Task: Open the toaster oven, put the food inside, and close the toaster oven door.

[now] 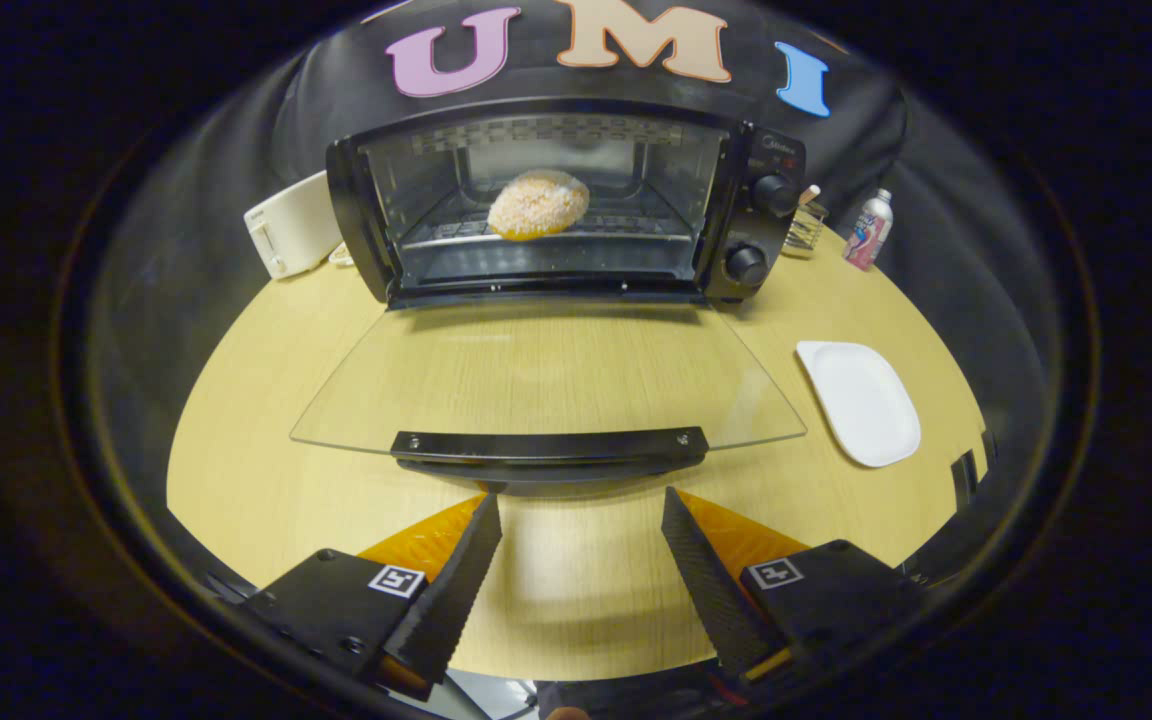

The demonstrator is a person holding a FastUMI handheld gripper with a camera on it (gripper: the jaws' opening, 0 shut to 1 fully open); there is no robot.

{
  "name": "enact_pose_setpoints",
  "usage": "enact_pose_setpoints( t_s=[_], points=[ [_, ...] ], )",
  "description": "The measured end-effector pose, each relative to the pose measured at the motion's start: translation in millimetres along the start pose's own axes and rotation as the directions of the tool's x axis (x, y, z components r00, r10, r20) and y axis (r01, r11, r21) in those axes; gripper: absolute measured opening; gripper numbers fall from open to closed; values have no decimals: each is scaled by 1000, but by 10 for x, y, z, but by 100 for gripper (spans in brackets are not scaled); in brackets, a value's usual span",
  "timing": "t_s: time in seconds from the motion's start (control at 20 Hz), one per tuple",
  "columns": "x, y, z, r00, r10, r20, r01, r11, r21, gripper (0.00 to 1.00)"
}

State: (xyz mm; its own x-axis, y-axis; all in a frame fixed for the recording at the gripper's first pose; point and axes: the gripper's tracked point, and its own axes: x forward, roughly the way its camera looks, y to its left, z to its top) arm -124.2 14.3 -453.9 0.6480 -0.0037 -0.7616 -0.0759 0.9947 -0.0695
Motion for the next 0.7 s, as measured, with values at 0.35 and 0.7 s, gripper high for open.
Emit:
enact_pose_setpoints(
  t_s=[0.35,0.7],
  points=[
    [-278,1,654,989,21,145,-22,1000,4,100],
    [-280,46,1466,960,28,278,-46,997,61,100]
  ],
)
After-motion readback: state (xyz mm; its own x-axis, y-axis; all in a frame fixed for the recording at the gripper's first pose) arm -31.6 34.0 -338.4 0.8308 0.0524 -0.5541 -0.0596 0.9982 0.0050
